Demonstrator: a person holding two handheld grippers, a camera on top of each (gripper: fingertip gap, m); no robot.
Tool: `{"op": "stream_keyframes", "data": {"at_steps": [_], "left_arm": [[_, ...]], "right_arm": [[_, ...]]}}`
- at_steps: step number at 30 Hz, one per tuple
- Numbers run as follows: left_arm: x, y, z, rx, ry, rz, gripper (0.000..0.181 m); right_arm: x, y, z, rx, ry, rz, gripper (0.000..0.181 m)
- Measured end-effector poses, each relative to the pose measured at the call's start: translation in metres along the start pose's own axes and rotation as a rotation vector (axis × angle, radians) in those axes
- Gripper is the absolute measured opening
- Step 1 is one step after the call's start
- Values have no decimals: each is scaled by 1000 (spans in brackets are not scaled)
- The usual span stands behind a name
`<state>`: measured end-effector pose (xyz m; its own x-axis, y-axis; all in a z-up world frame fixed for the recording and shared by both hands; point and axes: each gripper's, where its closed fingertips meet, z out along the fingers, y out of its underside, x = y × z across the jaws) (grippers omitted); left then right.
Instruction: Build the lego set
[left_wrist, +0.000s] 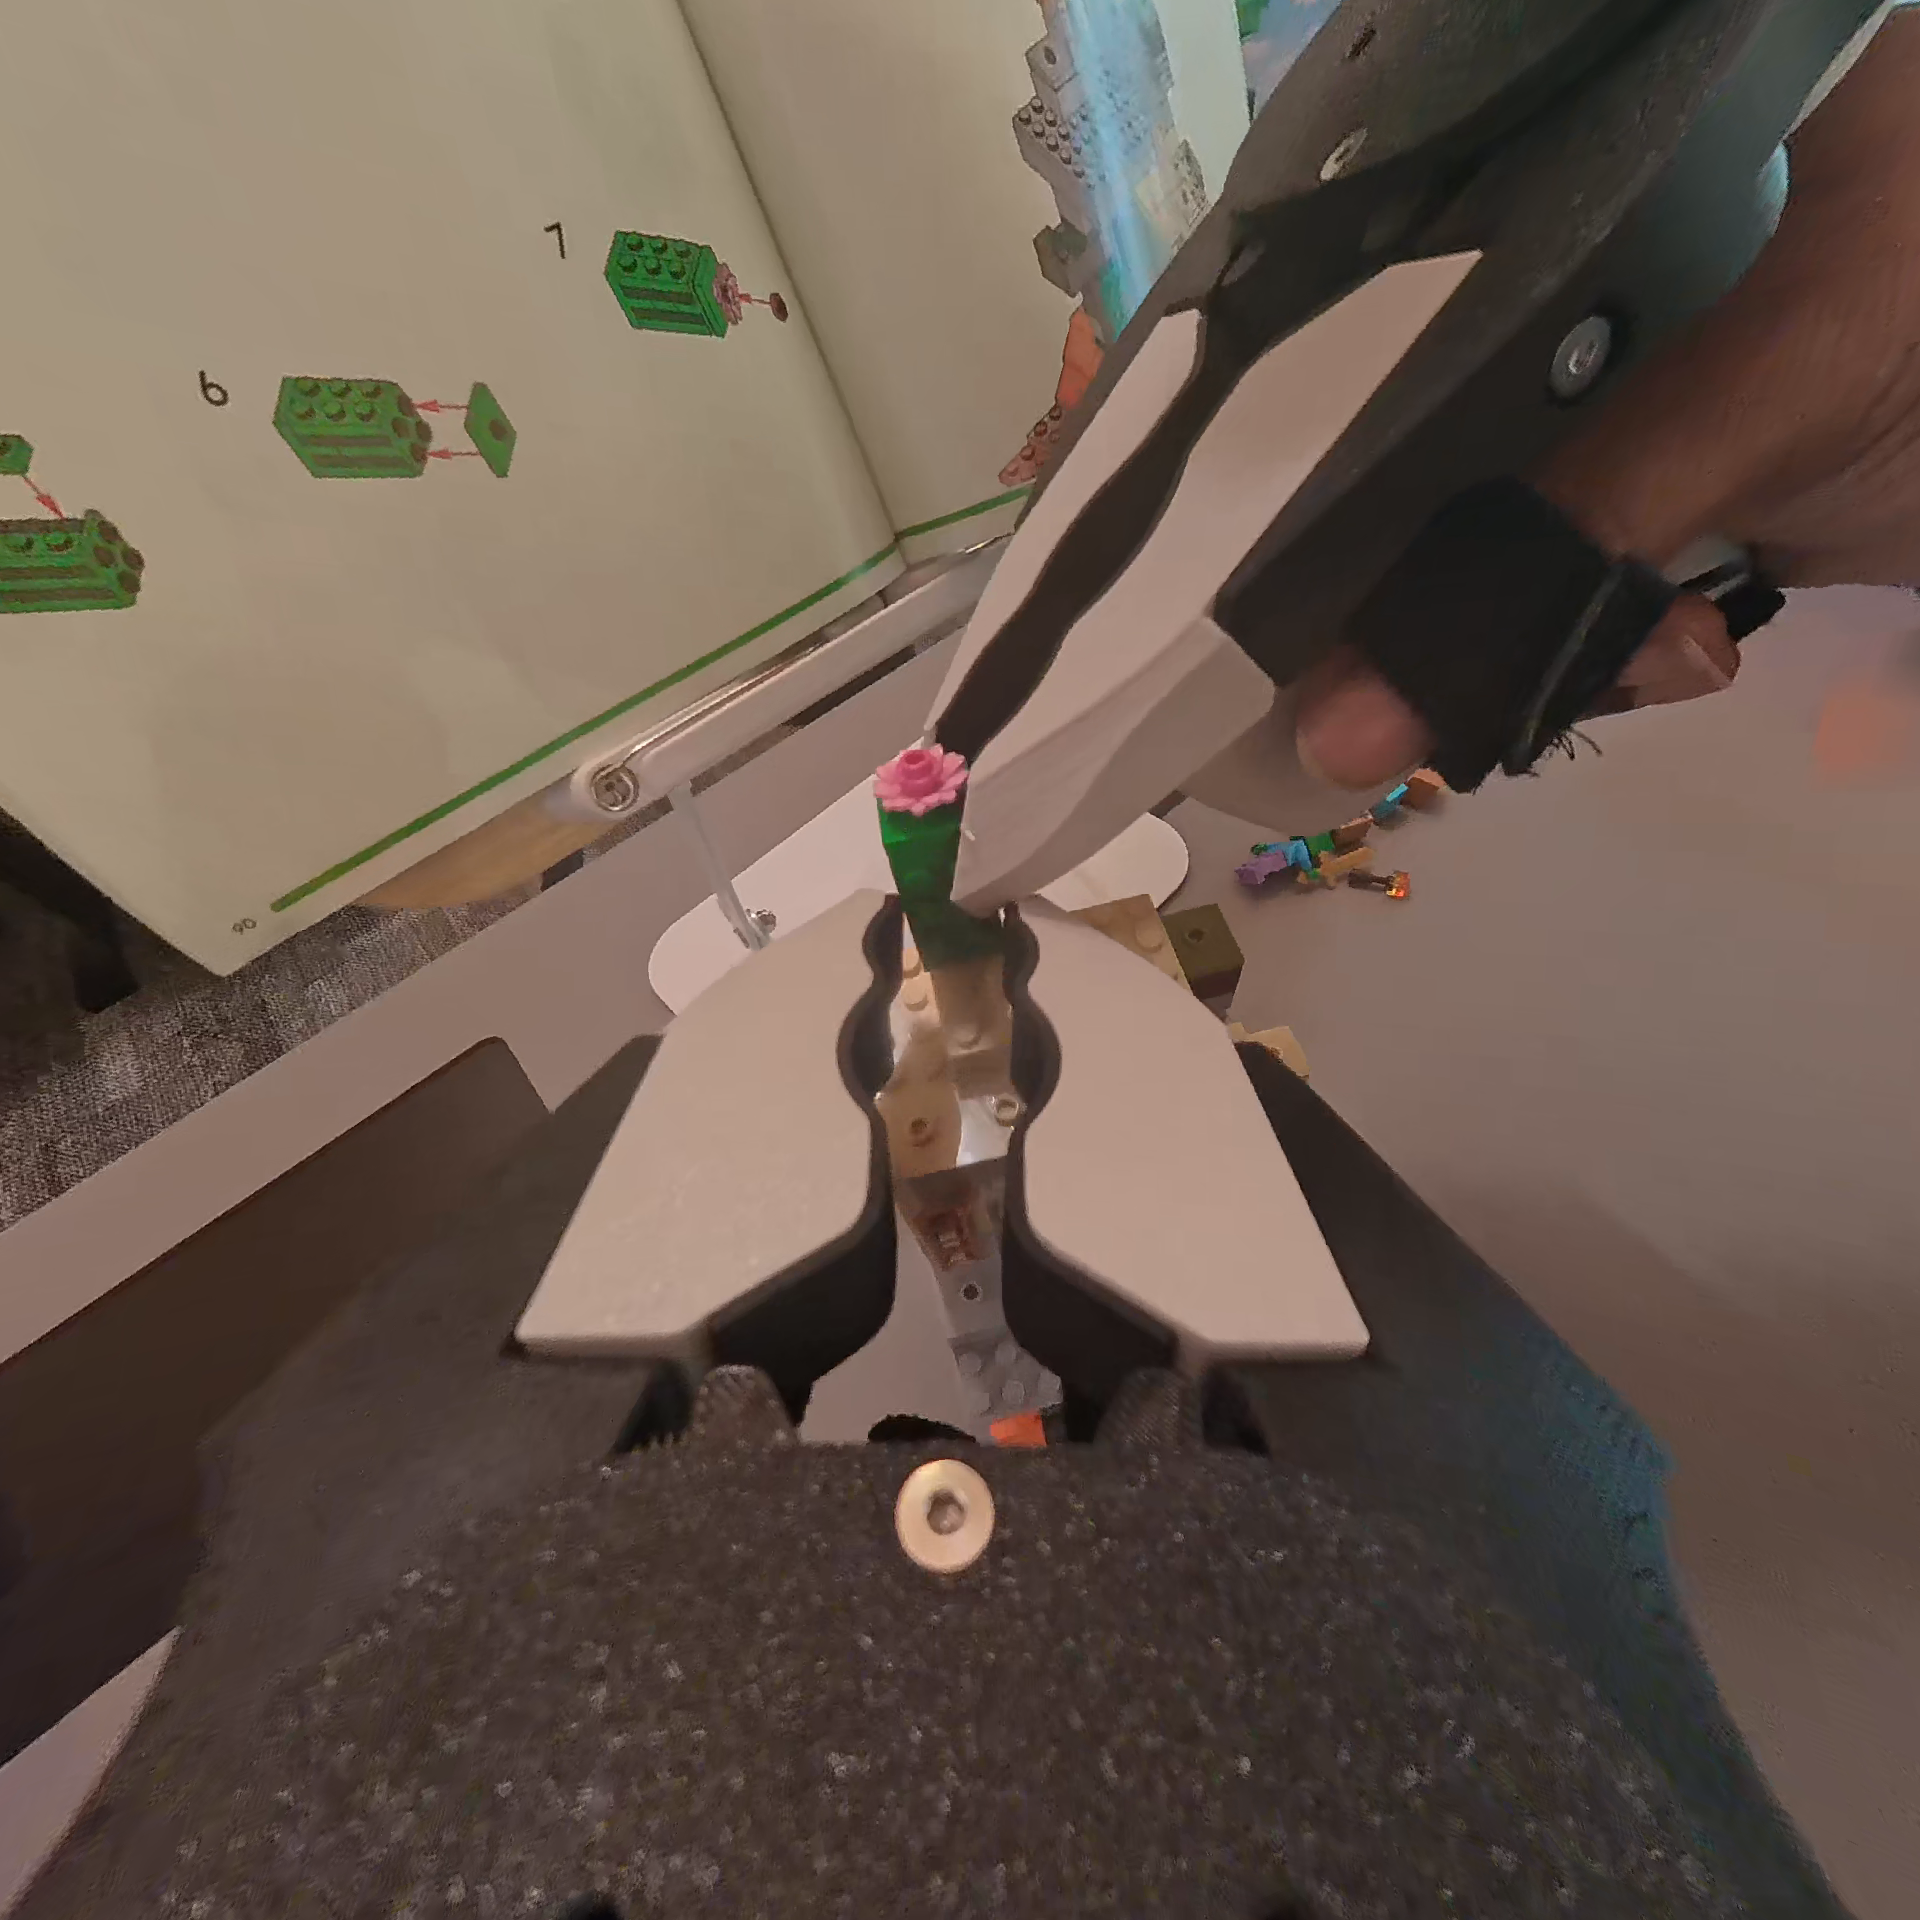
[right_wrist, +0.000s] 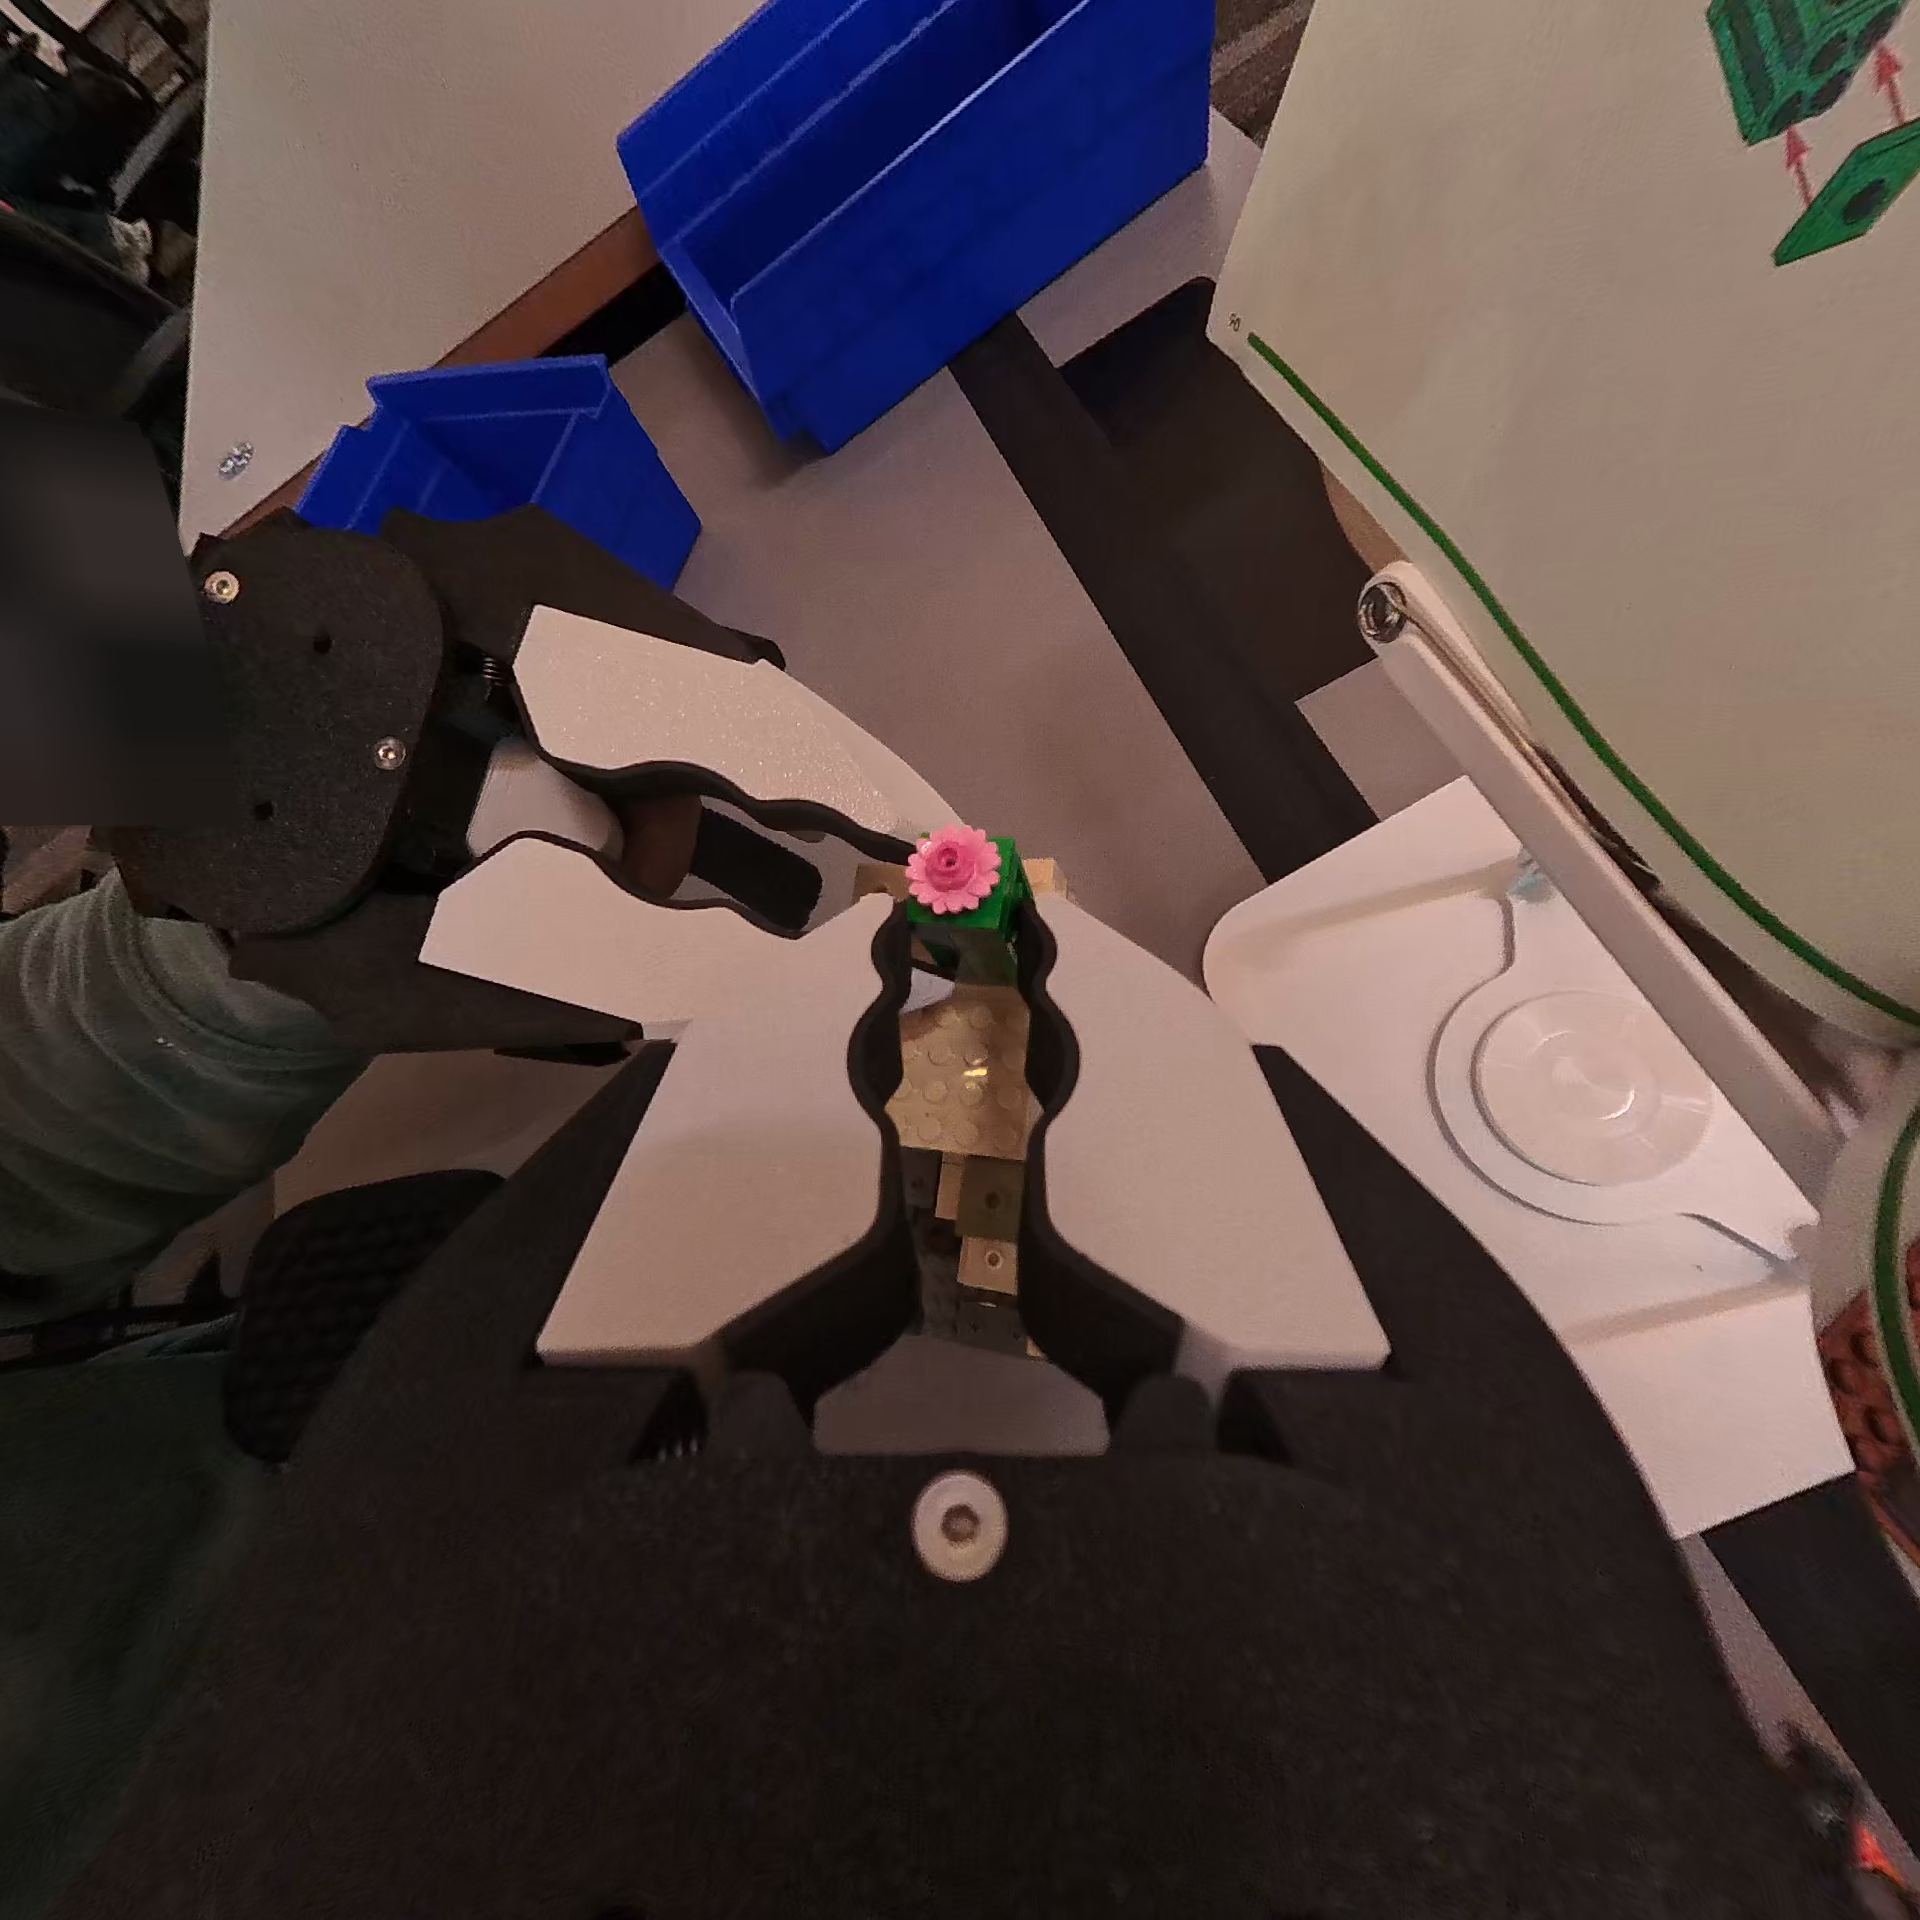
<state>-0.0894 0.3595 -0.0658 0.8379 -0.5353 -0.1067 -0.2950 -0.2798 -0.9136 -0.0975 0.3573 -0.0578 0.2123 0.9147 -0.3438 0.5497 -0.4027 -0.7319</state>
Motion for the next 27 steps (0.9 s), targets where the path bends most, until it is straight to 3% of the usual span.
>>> {"op": "stream_keyframes", "data": {"at_steps": [27], "left_arm": [[0,6,-1,-42,-94,58,17]], "right_arm": [[-2,6,1,-203,40,-137,19]]}}
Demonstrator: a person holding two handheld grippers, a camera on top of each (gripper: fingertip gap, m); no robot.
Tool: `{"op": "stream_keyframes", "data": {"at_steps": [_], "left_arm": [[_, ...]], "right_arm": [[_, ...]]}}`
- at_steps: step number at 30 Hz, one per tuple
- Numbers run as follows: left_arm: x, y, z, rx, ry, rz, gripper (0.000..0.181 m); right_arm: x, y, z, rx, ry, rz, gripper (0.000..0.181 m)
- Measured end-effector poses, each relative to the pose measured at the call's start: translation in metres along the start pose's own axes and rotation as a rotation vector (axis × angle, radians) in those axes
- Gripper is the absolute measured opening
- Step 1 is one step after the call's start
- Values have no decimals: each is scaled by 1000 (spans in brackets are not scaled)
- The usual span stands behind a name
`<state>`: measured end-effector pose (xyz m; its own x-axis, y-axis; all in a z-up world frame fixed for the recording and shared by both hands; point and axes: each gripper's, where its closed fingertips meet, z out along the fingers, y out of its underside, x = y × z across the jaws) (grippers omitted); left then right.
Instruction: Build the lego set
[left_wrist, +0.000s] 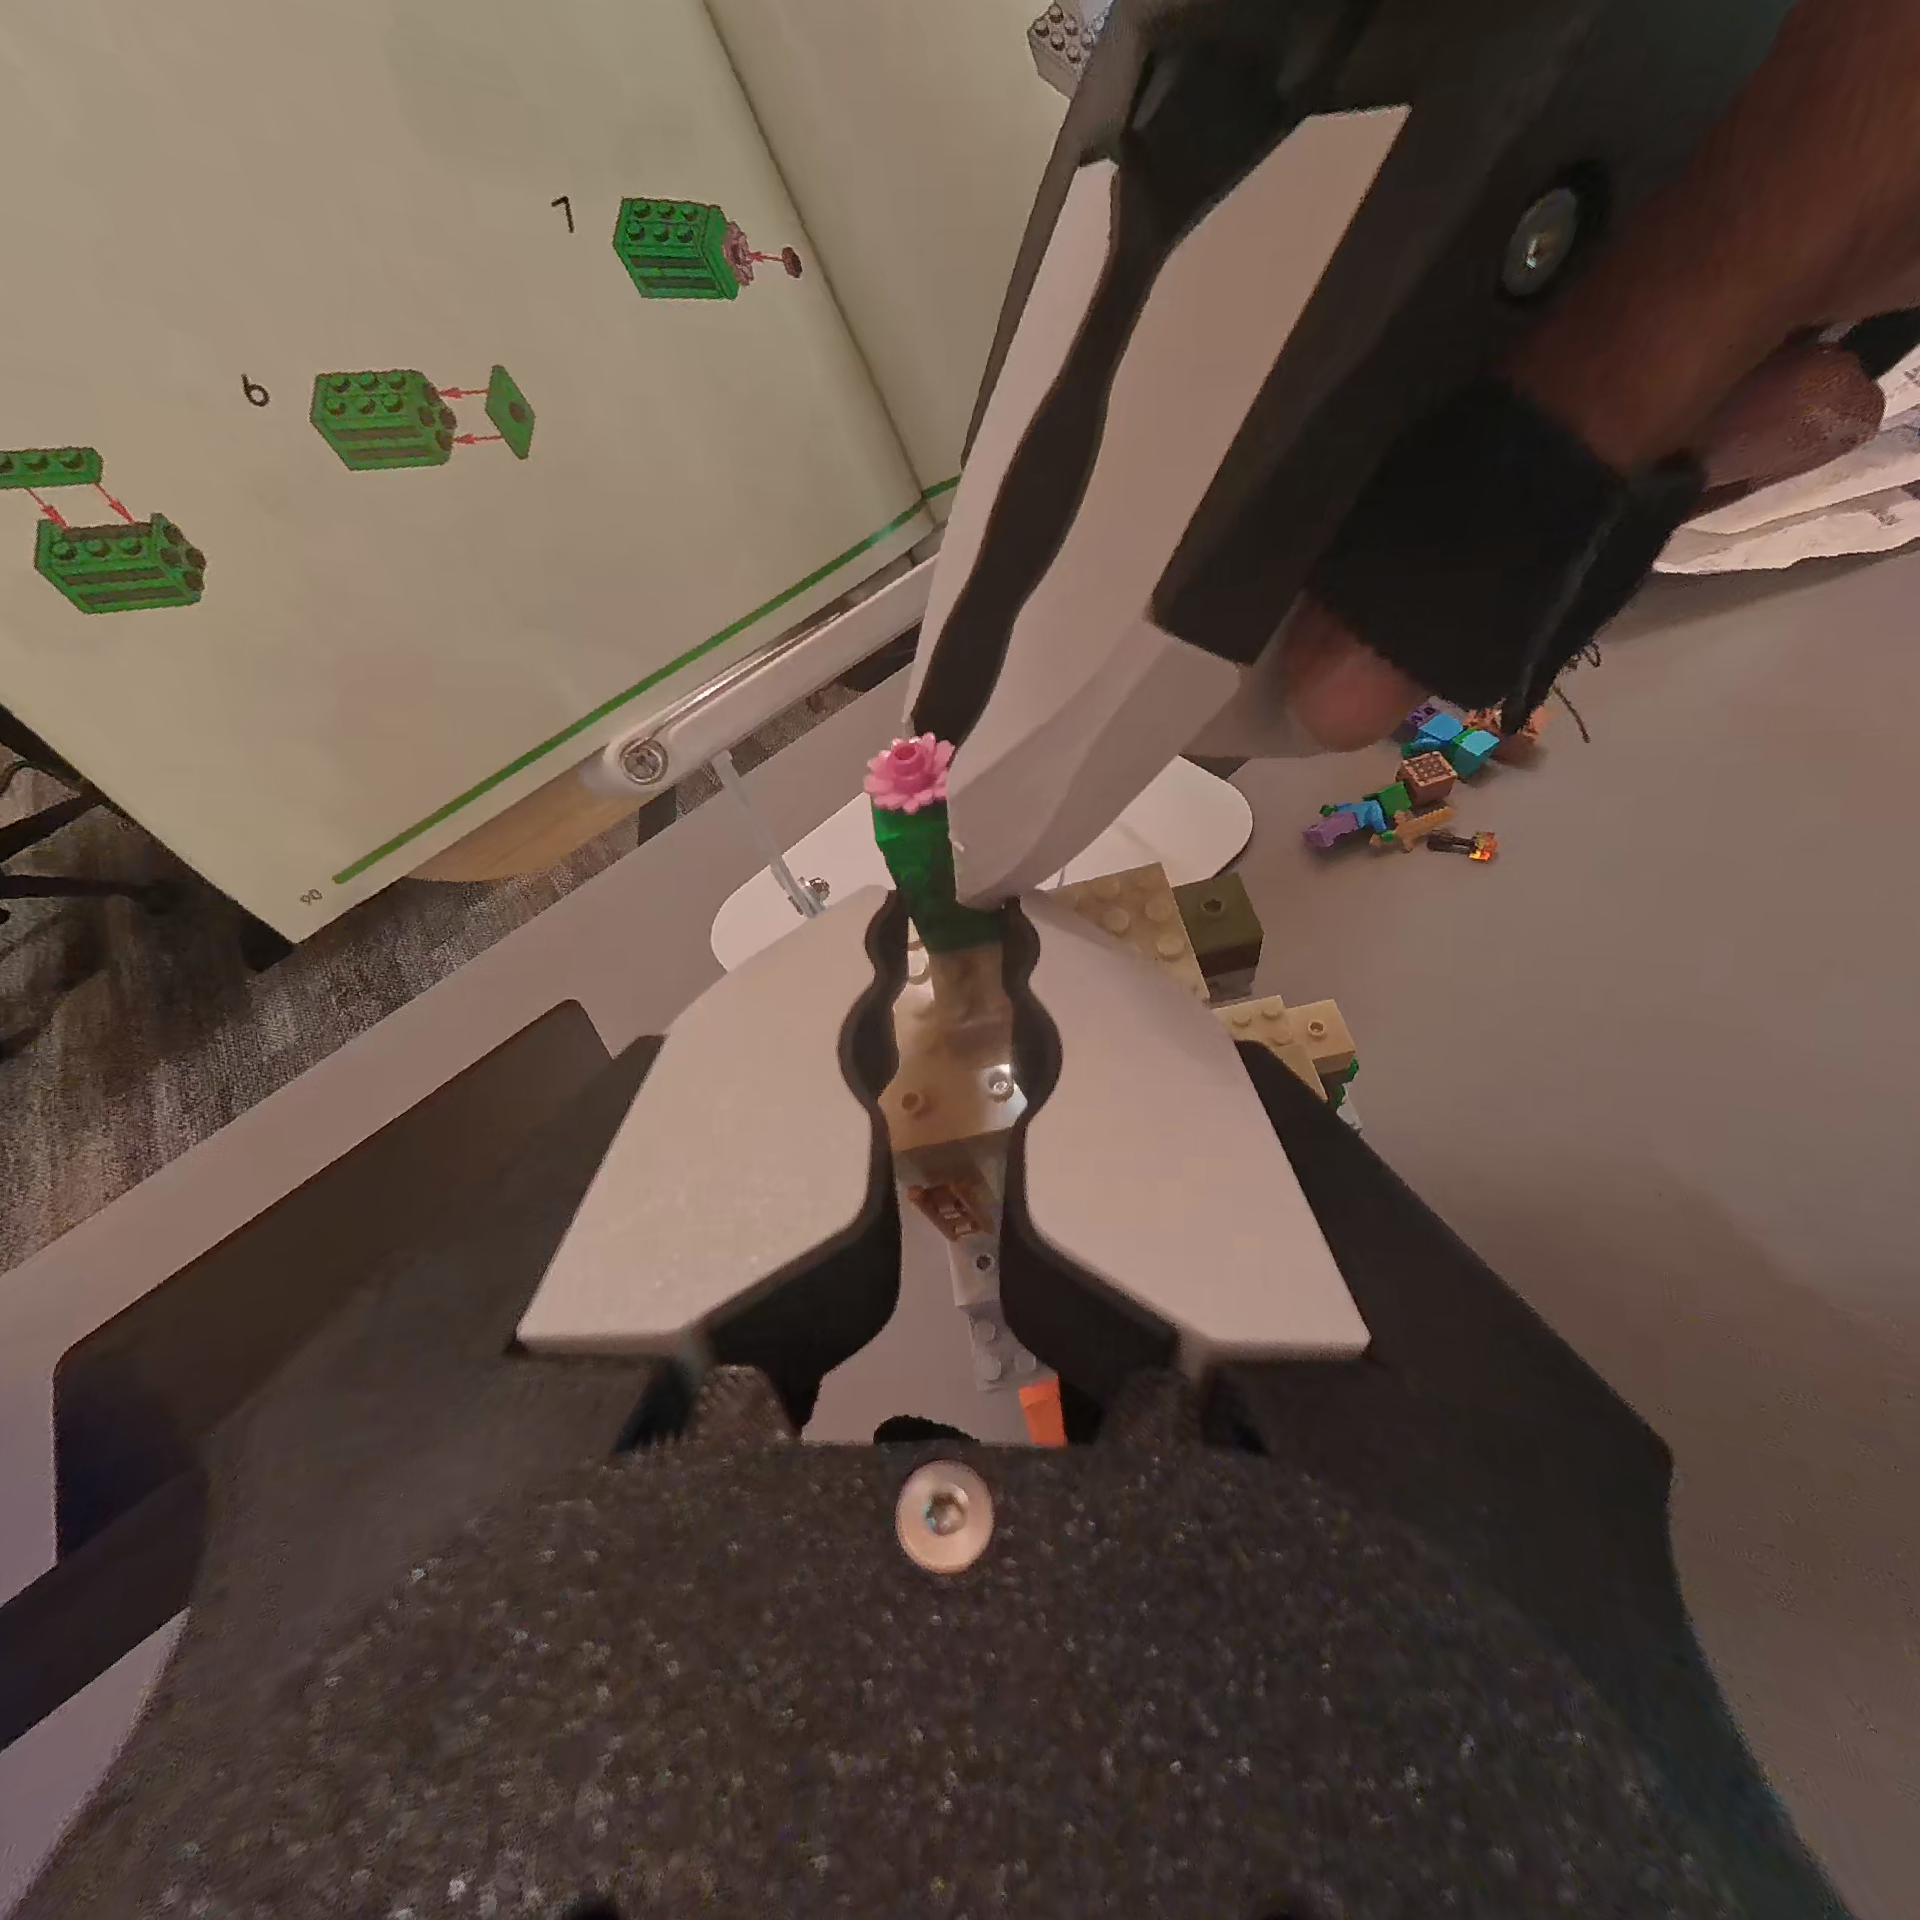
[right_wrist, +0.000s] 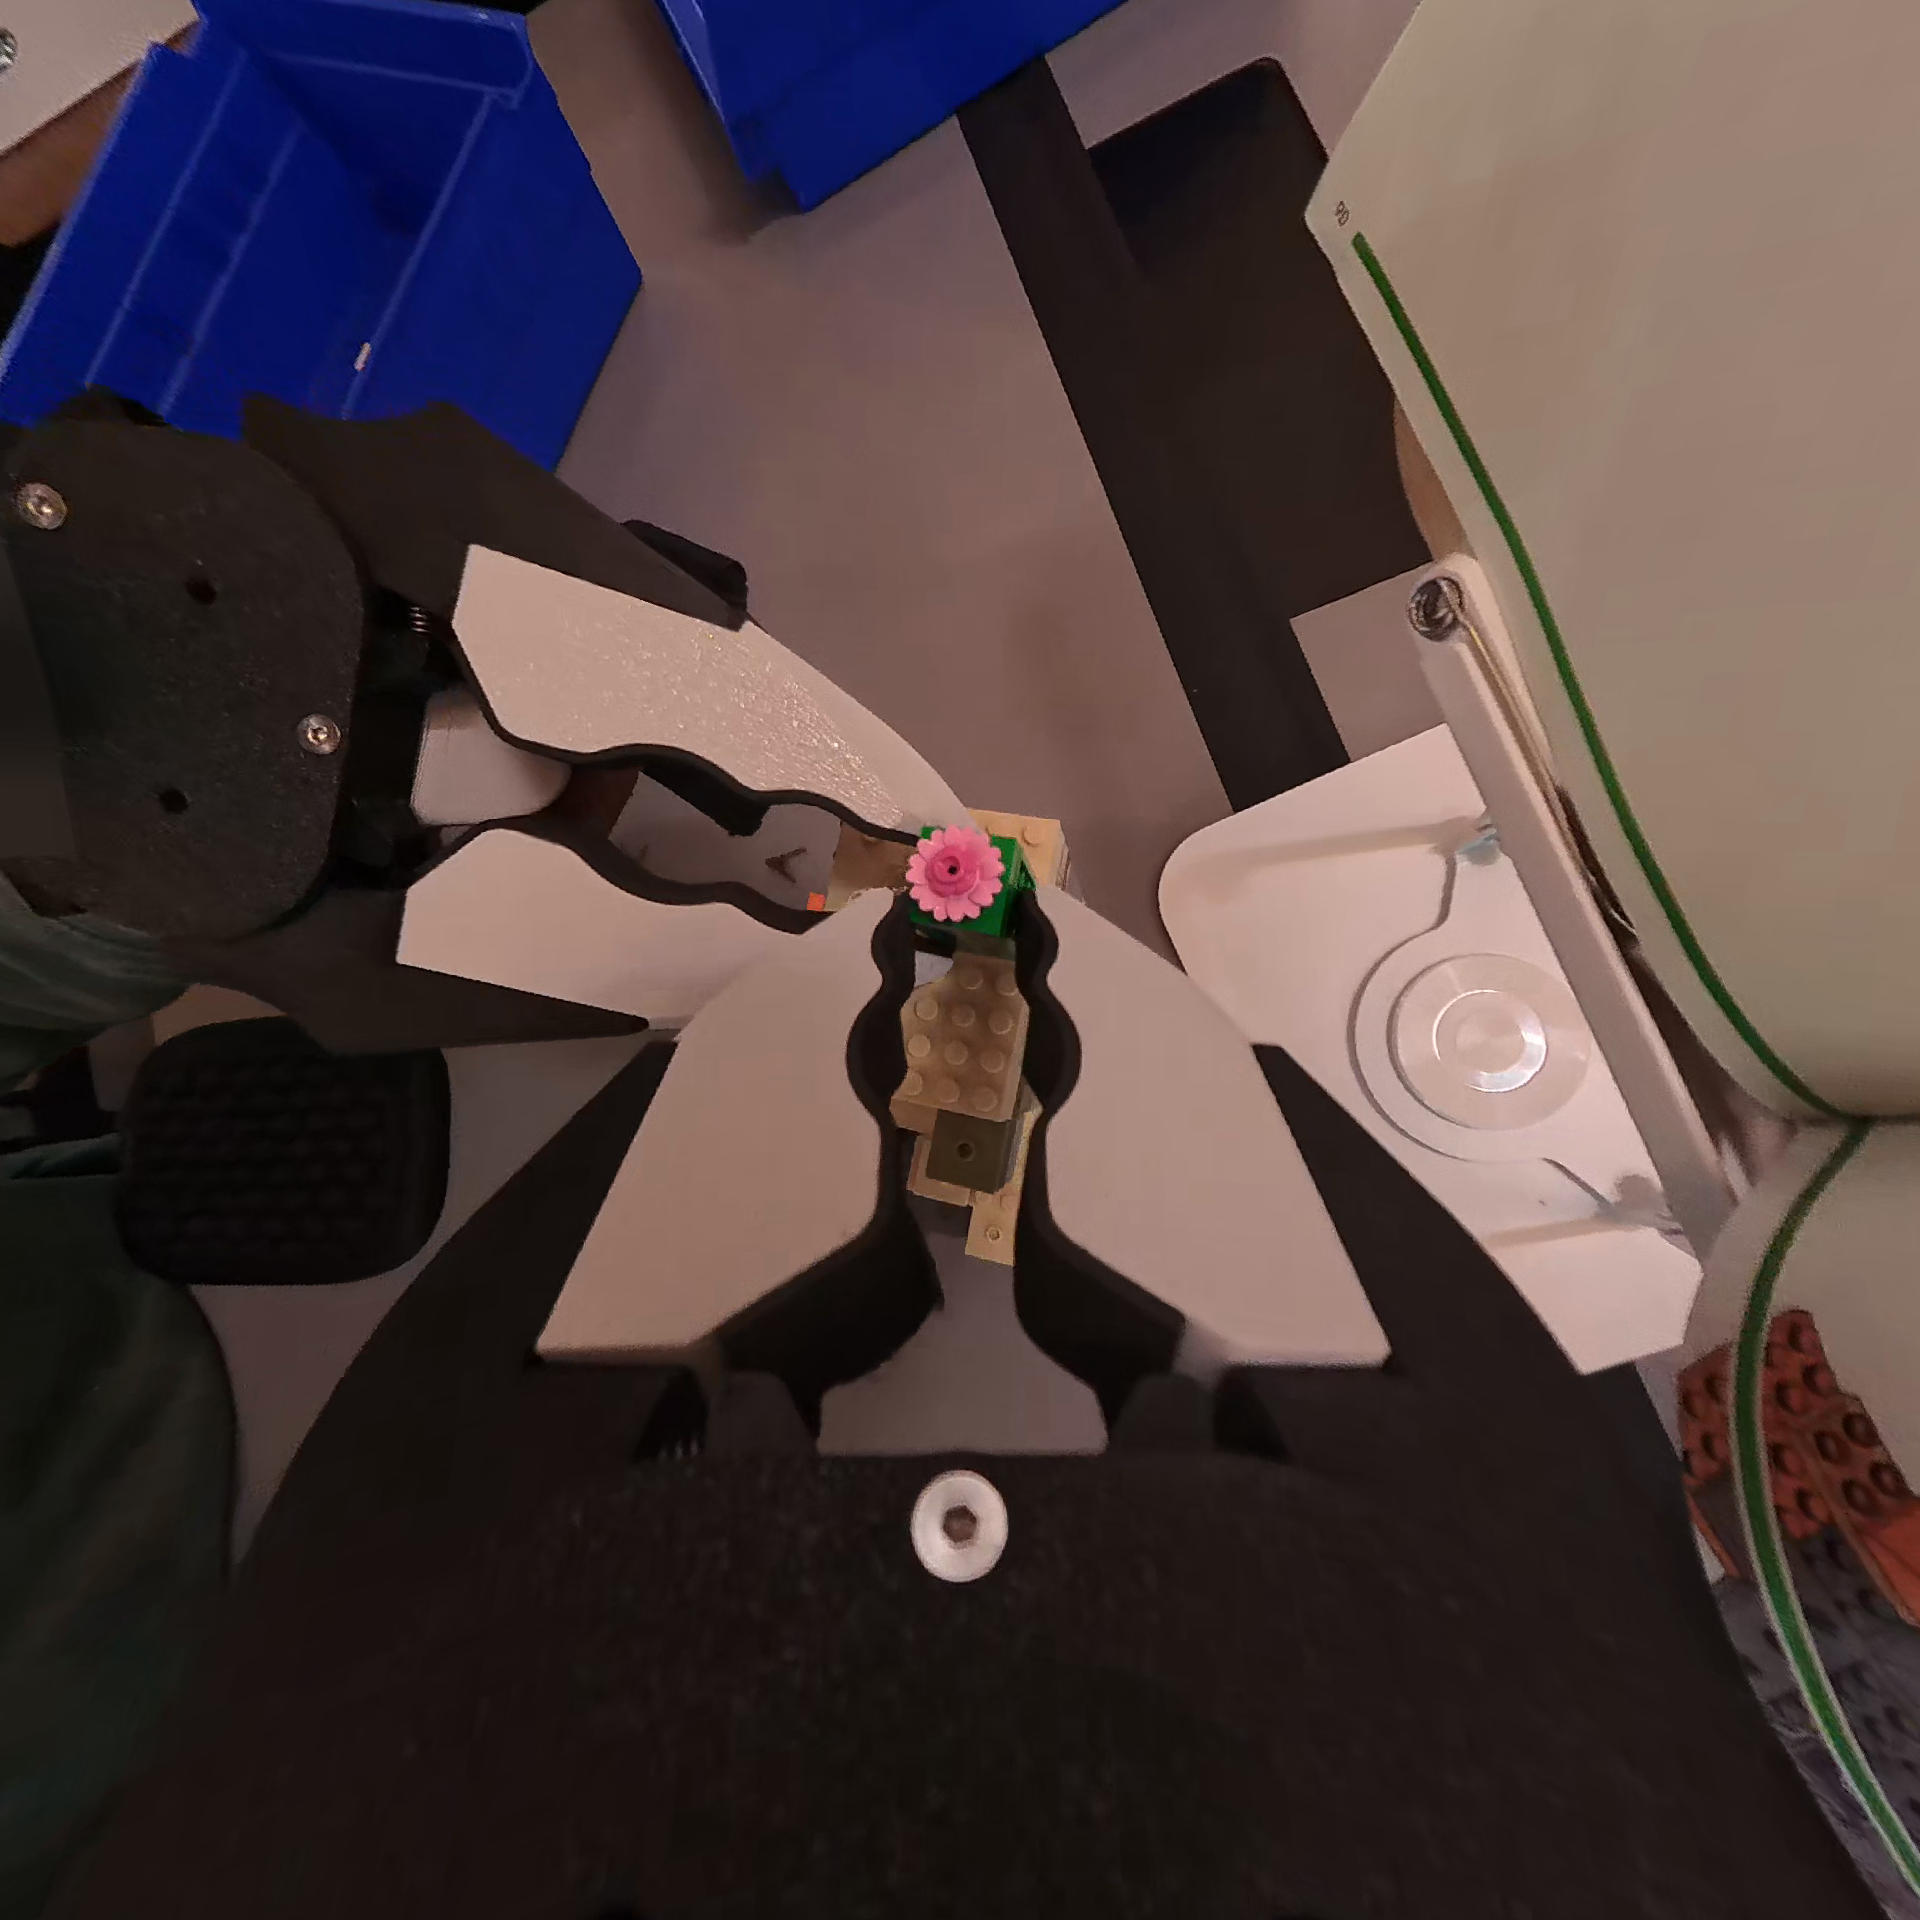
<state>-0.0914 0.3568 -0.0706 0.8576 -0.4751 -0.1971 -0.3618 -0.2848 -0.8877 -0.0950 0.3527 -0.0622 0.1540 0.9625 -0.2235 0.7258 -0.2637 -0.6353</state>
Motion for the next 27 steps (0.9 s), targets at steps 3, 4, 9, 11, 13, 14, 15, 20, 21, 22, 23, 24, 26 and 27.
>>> {"op": "stream_keyframes", "data": {"at_steps": [3,4,9,11,13,14,15,20,21,22,23,24,26,27], "left_arm": [[0,1,0,-4,-2,5,17],[0,1,0,-7,0,2,17],[0,1,0,-9,21,-22,17],[0,1,0,-18,25,-18,17],[1,0,-1,-29,41,-13,17],[1,0,-1,-36,54,-28,17],[1,0,-2,-42,70,-50,18],[-3,-6,-16,8,82,-83,26],[-5,-8,-19,20,78,-86,26],[-7,-10,-22,34,74,-91,26],[-8,-12,-24,48,74,-95,25],[-8,-13,-26,53,76,-97,25],[-8,-13,-26,55,80,-94,25],[-8,-13,-24,54,84,-91,25]], "right_arm": [[0,0,0,-12,14,7,19],[0,0,0,-7,15,11,19],[0,0,1,43,-21,61,20],[0,0,1,56,-29,72,20],[0,0,1,66,-31,84,20],[0,-1,1,72,-34,92,20],[0,-2,1,82,-37,99,20],[-2,-6,-3,136,-86,135,37],[-3,-8,-5,149,-83,127,39],[-3,-10,-9,163,-72,114,40],[-3,-12,-12,177,-56,100,40],[-3,-12,-14,181,-35,83,39],[-2,-11,-15,185,12,46,40],[-3,-10,-14,179,21,39,39]]}}
